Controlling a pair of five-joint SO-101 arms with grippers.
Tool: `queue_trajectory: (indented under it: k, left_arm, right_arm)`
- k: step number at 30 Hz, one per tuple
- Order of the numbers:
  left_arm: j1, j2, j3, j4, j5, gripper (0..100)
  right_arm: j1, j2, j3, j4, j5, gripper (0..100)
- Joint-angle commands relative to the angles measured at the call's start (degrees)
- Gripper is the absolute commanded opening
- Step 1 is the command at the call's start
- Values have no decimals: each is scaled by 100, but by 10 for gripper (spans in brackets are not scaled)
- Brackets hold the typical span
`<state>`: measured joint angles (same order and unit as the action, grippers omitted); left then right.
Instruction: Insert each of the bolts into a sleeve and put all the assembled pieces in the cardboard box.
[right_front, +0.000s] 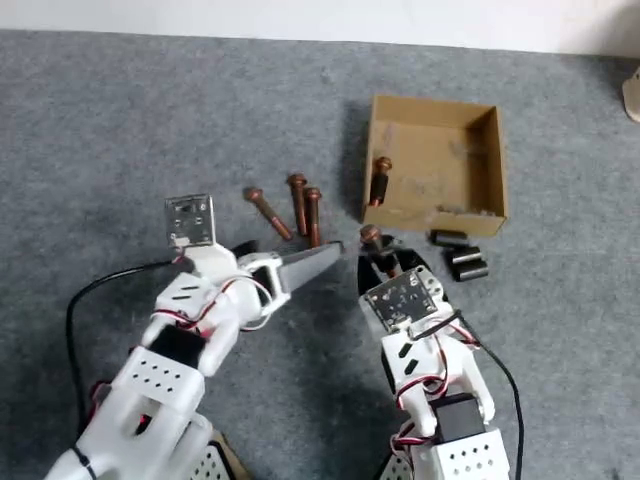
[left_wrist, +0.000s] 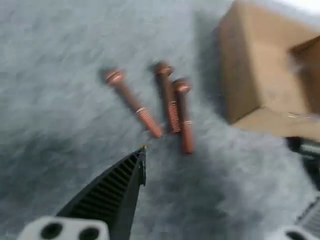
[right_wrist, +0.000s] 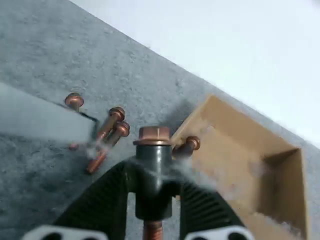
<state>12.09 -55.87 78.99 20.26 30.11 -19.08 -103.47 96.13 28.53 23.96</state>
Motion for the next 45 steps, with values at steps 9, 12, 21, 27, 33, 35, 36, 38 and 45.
queue_trajectory:
  k: [9, 12, 21, 27, 33, 35, 36, 38, 45]
  left_arm:
    - [-409, -101, 321, 44, -9, 457]
    - [-488, -57, 330, 44, -9, 457]
    - [-611, -57, 330, 44, -9, 457]
    - [-602, -57, 330, 44, -9, 457]
    - [-602, -57, 330, 44, -18, 457]
    - [-602, -57, 330, 44, -18, 457]
    - [-602, -57, 330, 44, -18, 457]
    - [-602, -57, 330, 44, -18, 457]
    - [-602, -57, 330, 44, -18, 457]
  right_arm:
    - [374, 3213, -1965, -233, -510, 5]
    - [532, 4444, -2791, -602, -765, 5]
    - [954, 7767, -5182, -1446, -1591, 5]
    - [1042, 9763, -6607, -1648, -1793, 5]
    - [1051, 10993, -7741, -1446, -1793, 119]
    - [1033, 11064, -7899, -1024, -1758, 163]
    - [1015, 11064, -7960, -760, -1758, 120]
    - [1033, 11055, -8022, -215, -1785, 0]
    - [1182, 11046, -8453, 760, -1785, 4]
